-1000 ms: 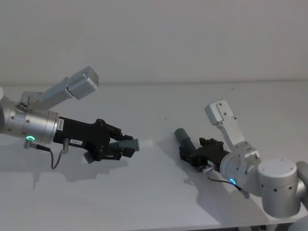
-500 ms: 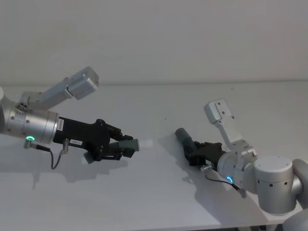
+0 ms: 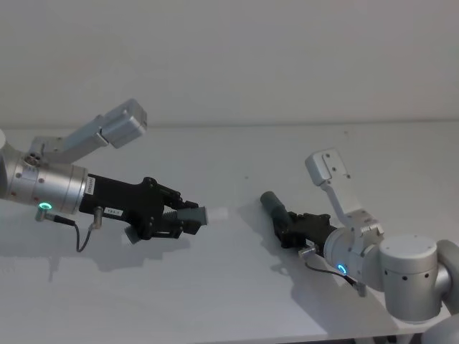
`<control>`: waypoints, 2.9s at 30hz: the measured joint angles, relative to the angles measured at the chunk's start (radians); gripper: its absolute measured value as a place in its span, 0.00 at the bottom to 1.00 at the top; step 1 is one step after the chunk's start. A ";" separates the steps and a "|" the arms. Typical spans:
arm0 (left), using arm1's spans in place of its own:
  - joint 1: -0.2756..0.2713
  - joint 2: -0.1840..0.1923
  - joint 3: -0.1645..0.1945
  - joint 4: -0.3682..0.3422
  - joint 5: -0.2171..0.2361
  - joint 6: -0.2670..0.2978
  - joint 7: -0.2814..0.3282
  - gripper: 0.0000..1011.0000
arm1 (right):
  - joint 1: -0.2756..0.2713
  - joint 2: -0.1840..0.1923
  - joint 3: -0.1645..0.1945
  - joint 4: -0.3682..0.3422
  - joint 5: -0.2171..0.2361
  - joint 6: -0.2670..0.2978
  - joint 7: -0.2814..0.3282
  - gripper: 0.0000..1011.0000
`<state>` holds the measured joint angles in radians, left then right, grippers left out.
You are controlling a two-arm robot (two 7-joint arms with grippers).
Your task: Use both hands to pick up one end of the pipe from the table, align the ends, and insert them.
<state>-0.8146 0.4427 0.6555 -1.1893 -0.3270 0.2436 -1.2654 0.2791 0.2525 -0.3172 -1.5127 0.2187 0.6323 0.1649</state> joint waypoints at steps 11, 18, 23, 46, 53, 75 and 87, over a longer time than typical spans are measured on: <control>0.000 0.000 0.000 0.000 0.000 0.000 0.000 0.35 | -0.005 0.035 -0.010 -0.011 -0.024 -0.122 0.054 0.27; 0.000 0.000 0.000 0.000 0.000 0.000 0.000 0.35 | -0.005 0.068 -0.020 -0.015 -0.043 -0.215 0.104 0.27; 0.000 0.000 0.000 0.000 0.000 0.000 0.000 0.35 | -0.002 0.102 -0.029 -0.016 -0.057 -0.310 0.153 0.27; 0.000 0.000 0.000 0.000 0.000 0.000 0.000 0.35 | 0.058 0.262 -0.070 0.032 -0.073 -0.762 0.415 0.26; 0.000 0.000 0.000 0.000 0.000 0.000 0.000 0.35 | 0.091 0.306 -0.082 0.063 -0.062 -0.893 0.503 0.27; 0.000 0.000 0.000 0.000 0.000 0.000 0.000 0.35 | 0.223 0.404 -0.146 0.184 0.006 -1.307 0.804 0.26; 0.000 0.000 0.000 0.000 0.000 0.000 0.000 0.35 | 0.289 0.421 -0.194 0.244 0.044 -1.518 0.940 0.26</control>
<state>-0.8145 0.4426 0.6555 -1.1892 -0.3270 0.2435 -1.2654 0.5682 0.6731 -0.5115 -1.2692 0.2629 -0.8858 1.1047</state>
